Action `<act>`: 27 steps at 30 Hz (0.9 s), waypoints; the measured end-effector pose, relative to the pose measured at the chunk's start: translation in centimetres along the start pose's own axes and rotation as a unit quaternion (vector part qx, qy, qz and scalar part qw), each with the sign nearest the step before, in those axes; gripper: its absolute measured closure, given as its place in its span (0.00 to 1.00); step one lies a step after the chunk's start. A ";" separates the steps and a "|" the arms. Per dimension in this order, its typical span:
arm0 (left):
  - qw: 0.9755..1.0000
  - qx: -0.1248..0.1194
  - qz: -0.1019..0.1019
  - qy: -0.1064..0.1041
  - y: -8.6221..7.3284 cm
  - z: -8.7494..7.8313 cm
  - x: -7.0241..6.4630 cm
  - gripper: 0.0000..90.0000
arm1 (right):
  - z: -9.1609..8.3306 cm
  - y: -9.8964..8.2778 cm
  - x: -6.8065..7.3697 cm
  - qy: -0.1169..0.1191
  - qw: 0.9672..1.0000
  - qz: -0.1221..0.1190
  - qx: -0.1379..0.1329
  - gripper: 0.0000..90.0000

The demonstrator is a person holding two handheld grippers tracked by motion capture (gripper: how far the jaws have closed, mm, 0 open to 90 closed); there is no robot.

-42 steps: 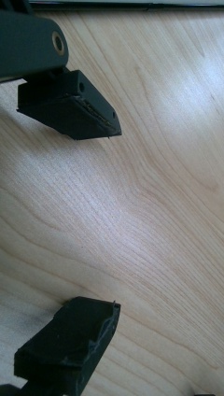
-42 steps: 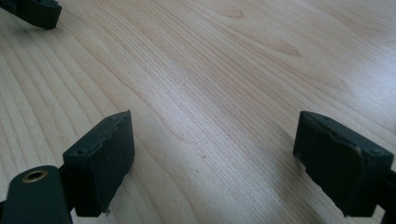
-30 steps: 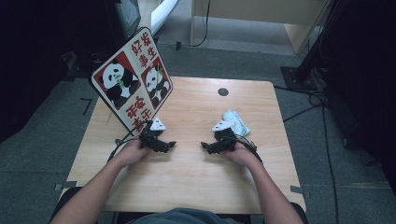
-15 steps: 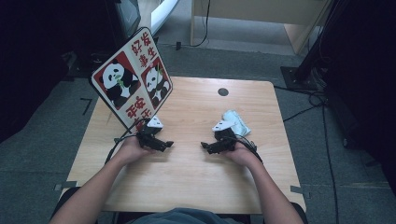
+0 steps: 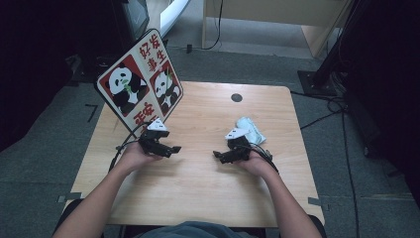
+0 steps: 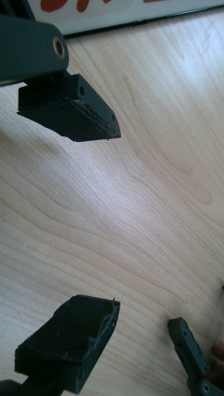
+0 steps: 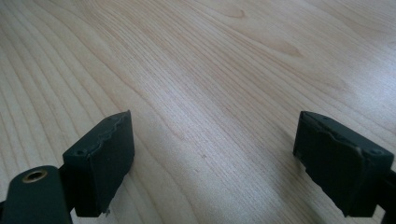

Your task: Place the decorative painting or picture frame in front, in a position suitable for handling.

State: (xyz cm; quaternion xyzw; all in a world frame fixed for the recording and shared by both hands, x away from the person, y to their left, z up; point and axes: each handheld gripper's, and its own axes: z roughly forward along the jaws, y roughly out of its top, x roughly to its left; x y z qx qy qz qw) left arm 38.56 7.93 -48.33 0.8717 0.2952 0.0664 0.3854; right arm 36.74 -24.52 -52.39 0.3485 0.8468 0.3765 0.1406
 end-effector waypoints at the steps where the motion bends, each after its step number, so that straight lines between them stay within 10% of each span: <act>1: 1.000 -0.003 0.001 -0.001 0.1 -0.3 -0.1 0.17 | 0.0 0.0 0.0 0.000 1.000 0.000 0.000 0.14; 27: 1.000 -0.009 -0.016 0.006 -1.0 -4.5 -0.2 0.24 | 0.3 0.2 -0.3 0.014 1.000 -0.013 0.004 0.11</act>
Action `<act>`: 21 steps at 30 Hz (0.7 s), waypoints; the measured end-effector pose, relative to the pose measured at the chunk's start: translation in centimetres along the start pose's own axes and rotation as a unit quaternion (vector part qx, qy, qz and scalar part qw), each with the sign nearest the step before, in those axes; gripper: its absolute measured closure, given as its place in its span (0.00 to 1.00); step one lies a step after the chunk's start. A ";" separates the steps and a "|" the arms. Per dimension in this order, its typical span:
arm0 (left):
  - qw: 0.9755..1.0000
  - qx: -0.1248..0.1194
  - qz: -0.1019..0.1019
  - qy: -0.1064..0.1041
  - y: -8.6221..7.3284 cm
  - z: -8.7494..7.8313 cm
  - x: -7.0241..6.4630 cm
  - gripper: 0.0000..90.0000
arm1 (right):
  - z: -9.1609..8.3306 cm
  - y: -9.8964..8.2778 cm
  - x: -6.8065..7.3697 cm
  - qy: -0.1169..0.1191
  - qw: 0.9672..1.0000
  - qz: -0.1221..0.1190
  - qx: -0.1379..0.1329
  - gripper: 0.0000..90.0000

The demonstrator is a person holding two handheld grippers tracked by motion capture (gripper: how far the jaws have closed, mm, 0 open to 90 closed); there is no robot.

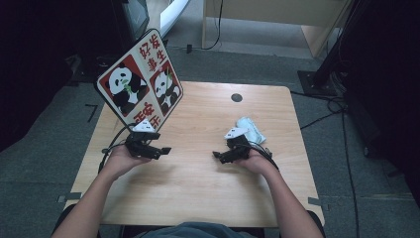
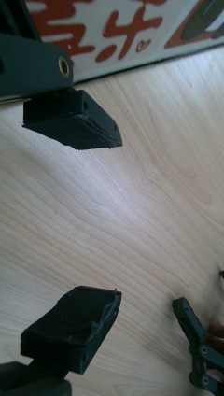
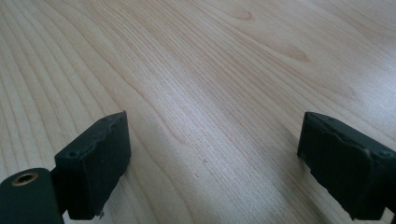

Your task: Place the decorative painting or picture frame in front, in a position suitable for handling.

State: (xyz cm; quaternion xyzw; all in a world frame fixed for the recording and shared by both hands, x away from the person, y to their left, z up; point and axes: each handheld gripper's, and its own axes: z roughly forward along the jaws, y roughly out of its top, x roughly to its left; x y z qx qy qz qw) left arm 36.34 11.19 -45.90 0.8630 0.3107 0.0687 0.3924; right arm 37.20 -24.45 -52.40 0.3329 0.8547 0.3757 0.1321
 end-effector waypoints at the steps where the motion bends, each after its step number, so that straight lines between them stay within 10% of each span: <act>1: 1.000 -0.001 -0.002 0.002 -0.2 -0.4 0.1 0.25 | 0.0 0.0 0.0 0.001 1.000 -0.001 0.000 0.11; 21: 0.999 -0.019 -0.029 0.024 -1.6 -3.7 1.3 0.30 | 0.1 0.1 -0.1 0.004 1.000 -0.005 0.001 0.10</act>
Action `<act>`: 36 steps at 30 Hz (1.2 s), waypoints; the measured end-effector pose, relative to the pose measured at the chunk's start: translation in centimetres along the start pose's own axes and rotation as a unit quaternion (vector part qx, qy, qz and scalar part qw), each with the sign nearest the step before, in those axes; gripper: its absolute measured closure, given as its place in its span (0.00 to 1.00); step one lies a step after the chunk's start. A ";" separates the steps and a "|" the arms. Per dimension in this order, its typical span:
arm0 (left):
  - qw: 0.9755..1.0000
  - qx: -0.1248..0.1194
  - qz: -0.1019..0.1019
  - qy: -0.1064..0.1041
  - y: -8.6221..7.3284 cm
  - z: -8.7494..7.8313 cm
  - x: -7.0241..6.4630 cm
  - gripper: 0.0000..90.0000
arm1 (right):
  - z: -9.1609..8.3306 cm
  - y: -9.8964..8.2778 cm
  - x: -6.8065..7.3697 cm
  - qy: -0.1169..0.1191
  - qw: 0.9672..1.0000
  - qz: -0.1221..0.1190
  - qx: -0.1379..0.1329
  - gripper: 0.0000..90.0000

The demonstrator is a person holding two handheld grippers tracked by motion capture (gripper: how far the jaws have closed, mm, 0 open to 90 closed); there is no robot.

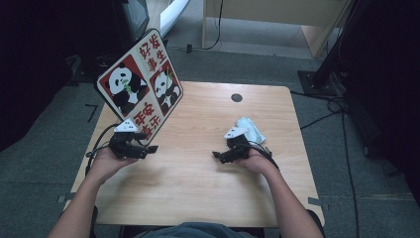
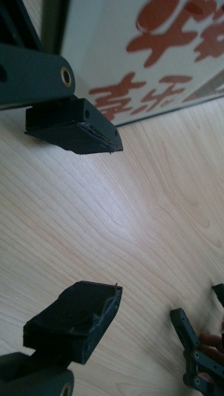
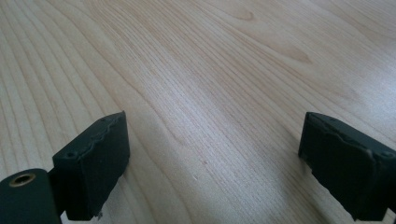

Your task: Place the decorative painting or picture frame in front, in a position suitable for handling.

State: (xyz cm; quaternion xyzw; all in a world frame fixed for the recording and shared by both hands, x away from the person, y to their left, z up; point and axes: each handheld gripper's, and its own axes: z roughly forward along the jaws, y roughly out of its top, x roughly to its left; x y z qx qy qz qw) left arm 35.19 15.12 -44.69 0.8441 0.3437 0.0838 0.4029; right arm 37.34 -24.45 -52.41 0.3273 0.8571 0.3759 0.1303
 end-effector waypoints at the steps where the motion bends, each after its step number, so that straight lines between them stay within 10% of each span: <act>1: 1.000 -0.003 -0.001 0.001 -0.1 -0.2 0.1 0.32 | 0.0 0.0 0.0 0.000 1.000 0.000 0.001 0.10; 36: 0.994 -0.066 -0.069 0.053 -1.5 -6.1 4.0 0.40 | 0.0 0.0 0.0 0.000 1.000 0.000 0.000 0.10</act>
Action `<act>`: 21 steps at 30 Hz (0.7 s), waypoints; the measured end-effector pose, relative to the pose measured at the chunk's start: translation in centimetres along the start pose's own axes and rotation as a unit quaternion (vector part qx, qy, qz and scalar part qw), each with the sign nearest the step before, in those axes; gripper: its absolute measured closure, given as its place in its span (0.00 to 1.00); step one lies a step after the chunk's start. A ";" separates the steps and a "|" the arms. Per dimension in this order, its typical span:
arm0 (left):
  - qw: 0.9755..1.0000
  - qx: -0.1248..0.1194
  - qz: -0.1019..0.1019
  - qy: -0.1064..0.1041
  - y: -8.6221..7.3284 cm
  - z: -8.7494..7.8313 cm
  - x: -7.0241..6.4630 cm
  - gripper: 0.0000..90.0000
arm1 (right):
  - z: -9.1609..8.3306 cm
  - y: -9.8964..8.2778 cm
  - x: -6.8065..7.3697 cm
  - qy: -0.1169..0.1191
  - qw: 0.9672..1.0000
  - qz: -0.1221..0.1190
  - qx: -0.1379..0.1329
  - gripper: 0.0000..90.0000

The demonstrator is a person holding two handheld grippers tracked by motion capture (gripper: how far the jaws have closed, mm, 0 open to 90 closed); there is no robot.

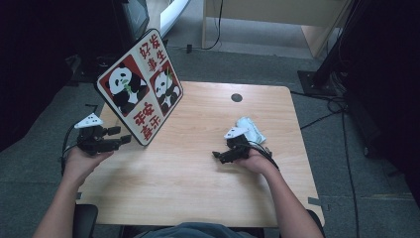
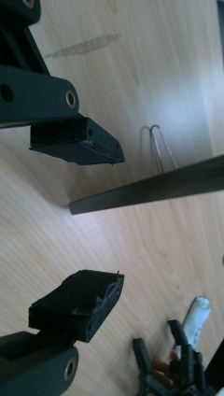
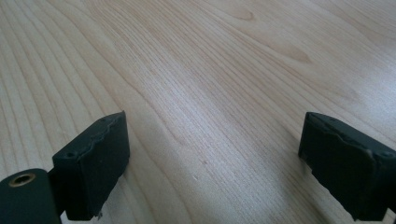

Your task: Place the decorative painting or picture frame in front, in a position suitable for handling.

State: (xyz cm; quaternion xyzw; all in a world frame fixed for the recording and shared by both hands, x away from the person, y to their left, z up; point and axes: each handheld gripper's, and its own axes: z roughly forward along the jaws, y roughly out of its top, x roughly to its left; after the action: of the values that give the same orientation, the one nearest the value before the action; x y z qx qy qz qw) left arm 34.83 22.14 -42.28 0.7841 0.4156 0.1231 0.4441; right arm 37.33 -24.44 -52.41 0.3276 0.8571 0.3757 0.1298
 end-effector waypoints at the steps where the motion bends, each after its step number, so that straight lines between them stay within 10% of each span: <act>1: 1.000 -0.002 -0.002 0.002 0.2 0.0 0.1 0.40 | 0.0 0.0 0.0 0.000 1.000 0.000 0.000 0.10; 21: 0.999 -0.030 0.003 0.021 6.7 -2.4 1.7 0.44 | 0.0 0.0 0.0 0.000 1.000 0.001 -0.001 0.10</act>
State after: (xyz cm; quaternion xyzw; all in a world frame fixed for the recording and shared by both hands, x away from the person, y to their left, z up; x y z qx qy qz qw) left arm 38.21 23.12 -35.83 0.7690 0.4181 0.1532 0.4587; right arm 37.33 -24.43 -52.42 0.3281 0.8567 0.3762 0.1300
